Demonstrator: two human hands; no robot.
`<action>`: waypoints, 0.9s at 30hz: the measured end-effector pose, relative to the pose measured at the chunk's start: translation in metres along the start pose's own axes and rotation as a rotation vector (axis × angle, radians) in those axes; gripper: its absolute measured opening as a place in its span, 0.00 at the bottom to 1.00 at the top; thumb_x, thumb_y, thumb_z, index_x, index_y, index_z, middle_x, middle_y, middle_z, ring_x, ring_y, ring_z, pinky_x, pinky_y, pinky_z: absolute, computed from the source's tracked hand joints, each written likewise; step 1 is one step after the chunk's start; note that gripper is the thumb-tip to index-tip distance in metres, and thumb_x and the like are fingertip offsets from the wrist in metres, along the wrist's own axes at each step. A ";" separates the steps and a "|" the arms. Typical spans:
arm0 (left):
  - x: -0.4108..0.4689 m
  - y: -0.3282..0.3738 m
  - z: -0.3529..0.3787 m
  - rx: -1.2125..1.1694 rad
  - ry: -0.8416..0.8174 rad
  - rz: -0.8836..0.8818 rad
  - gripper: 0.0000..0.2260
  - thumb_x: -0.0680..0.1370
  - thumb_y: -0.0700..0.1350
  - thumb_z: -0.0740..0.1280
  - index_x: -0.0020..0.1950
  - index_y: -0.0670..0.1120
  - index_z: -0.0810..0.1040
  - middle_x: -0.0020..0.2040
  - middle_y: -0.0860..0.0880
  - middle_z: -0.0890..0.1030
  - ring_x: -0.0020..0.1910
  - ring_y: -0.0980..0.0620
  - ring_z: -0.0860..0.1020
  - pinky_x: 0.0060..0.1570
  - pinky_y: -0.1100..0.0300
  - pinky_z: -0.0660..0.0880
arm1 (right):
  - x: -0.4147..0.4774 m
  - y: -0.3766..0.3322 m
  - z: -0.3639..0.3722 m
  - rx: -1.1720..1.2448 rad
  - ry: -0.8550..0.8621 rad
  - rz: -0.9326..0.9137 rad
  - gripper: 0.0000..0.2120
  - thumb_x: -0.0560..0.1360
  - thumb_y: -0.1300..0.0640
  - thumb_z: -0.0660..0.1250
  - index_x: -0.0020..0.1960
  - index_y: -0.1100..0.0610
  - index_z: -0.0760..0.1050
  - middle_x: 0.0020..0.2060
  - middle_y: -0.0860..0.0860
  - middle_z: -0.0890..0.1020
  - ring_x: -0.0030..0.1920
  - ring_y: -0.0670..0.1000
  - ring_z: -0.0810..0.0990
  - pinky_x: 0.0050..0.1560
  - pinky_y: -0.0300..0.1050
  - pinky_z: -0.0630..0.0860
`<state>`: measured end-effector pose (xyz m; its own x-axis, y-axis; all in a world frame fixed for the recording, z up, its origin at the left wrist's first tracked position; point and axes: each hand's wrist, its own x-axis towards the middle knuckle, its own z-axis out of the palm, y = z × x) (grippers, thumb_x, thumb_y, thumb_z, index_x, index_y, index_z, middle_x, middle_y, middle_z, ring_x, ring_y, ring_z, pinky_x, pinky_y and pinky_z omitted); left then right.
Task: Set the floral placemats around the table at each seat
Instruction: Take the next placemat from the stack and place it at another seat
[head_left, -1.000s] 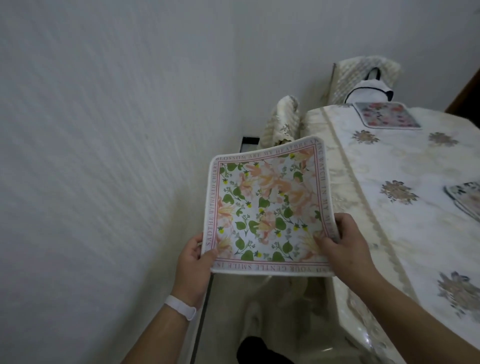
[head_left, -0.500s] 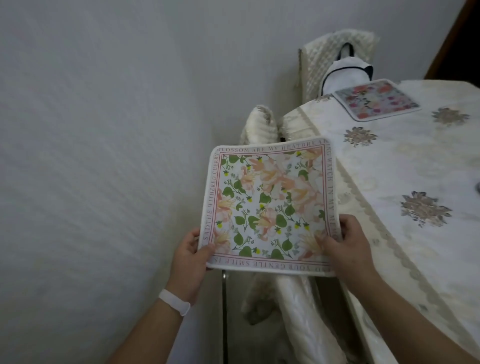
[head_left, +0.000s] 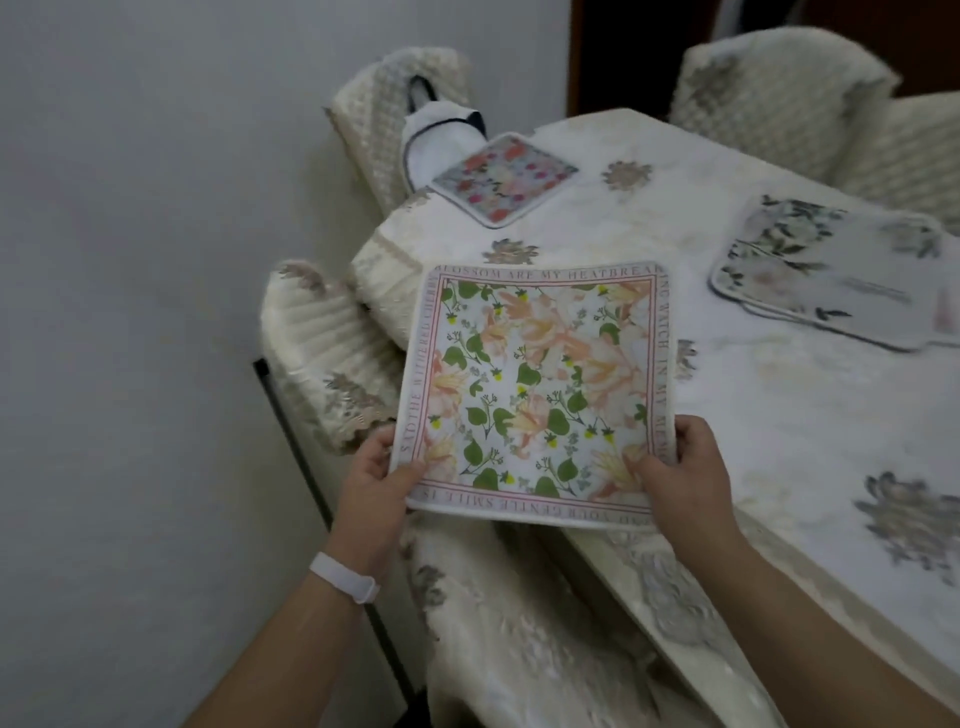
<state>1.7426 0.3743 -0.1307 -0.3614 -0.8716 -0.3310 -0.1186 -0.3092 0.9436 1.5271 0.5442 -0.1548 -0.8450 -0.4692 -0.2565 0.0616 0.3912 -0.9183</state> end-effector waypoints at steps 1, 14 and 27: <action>0.014 0.001 0.003 0.006 -0.033 -0.001 0.11 0.75 0.31 0.66 0.51 0.46 0.79 0.48 0.45 0.85 0.47 0.42 0.83 0.42 0.50 0.80 | 0.003 0.002 0.003 0.005 0.026 0.017 0.10 0.76 0.62 0.69 0.52 0.53 0.70 0.45 0.45 0.79 0.42 0.42 0.79 0.34 0.38 0.72; 0.185 0.048 0.015 -0.125 -0.383 -0.111 0.08 0.76 0.34 0.65 0.52 0.44 0.77 0.51 0.43 0.83 0.46 0.43 0.82 0.41 0.50 0.80 | 0.027 -0.049 0.088 0.063 0.453 0.148 0.13 0.75 0.64 0.69 0.51 0.48 0.70 0.47 0.46 0.81 0.46 0.48 0.82 0.39 0.45 0.79; 0.227 0.076 0.022 -0.076 -0.586 -0.095 0.07 0.77 0.34 0.64 0.51 0.44 0.76 0.50 0.44 0.84 0.44 0.46 0.83 0.42 0.49 0.82 | 0.010 -0.082 0.114 0.197 0.663 0.162 0.14 0.74 0.66 0.68 0.48 0.47 0.71 0.47 0.48 0.82 0.47 0.51 0.83 0.45 0.53 0.83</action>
<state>1.6312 0.1612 -0.1343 -0.8049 -0.4906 -0.3337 -0.1168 -0.4204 0.8998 1.5736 0.4175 -0.1168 -0.9585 0.1881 -0.2142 0.2557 0.2354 -0.9376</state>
